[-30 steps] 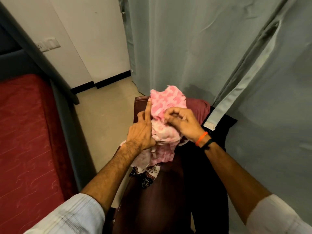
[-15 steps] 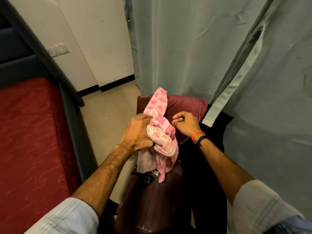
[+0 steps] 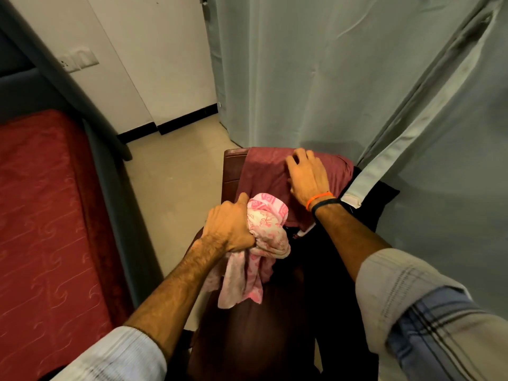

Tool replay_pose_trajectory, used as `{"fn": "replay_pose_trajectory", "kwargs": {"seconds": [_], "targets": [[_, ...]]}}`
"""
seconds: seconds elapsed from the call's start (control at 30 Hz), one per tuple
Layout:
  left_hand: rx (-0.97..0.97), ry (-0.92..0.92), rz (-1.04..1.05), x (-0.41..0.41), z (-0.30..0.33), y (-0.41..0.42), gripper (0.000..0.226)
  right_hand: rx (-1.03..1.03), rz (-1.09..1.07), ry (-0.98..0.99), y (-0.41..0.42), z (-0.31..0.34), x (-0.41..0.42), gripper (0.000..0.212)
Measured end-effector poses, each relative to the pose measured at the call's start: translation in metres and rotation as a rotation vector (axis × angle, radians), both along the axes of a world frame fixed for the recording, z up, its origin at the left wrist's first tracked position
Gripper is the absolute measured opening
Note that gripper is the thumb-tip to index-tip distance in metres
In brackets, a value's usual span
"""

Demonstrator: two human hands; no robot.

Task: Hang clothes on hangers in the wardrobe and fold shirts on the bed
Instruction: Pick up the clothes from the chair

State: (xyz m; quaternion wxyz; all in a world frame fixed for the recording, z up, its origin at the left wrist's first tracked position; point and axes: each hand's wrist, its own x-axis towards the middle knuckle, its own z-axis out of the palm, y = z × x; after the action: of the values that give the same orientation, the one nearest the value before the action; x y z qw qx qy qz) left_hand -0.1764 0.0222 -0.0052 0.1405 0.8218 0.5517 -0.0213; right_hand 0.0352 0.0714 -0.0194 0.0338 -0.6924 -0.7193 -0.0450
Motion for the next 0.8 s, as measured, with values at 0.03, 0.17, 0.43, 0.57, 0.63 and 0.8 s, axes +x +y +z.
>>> {"fn": "replay_pose_trajectory", "kwargs": {"seconds": [0.03, 0.17, 0.43, 0.57, 0.63, 0.8], "targets": [[-0.006, -0.007, 0.002, 0.0, -0.002, 0.002, 0.058, 0.024, 0.024, -0.033, 0.004, 0.0, 0.002, 0.048], [-0.035, -0.024, 0.017, 0.0, -0.008, 0.009, 0.057, 0.122, 0.128, -0.083, 0.02, -0.001, 0.008, 0.015], [-0.054, -0.044, 0.019, 0.003, -0.012, 0.014, 0.059, 0.162, 0.249, 0.007, 0.017, -0.004, 0.014, 0.011], [-0.042, -0.038, 0.016, 0.004, -0.014, 0.016, 0.059, 0.121, 0.307, -0.115, 0.02, -0.008, 0.014, 0.02], [-0.036, -0.034, 0.022, 0.004, -0.015, 0.016, 0.059, 0.119, 0.34, -0.192, 0.023, -0.007, 0.013, 0.009], [-0.048, -0.045, 0.038, 0.002, -0.02, 0.023, 0.061, 0.104, 0.301, -0.07, 0.033, -0.009, 0.009, 0.014]]}}
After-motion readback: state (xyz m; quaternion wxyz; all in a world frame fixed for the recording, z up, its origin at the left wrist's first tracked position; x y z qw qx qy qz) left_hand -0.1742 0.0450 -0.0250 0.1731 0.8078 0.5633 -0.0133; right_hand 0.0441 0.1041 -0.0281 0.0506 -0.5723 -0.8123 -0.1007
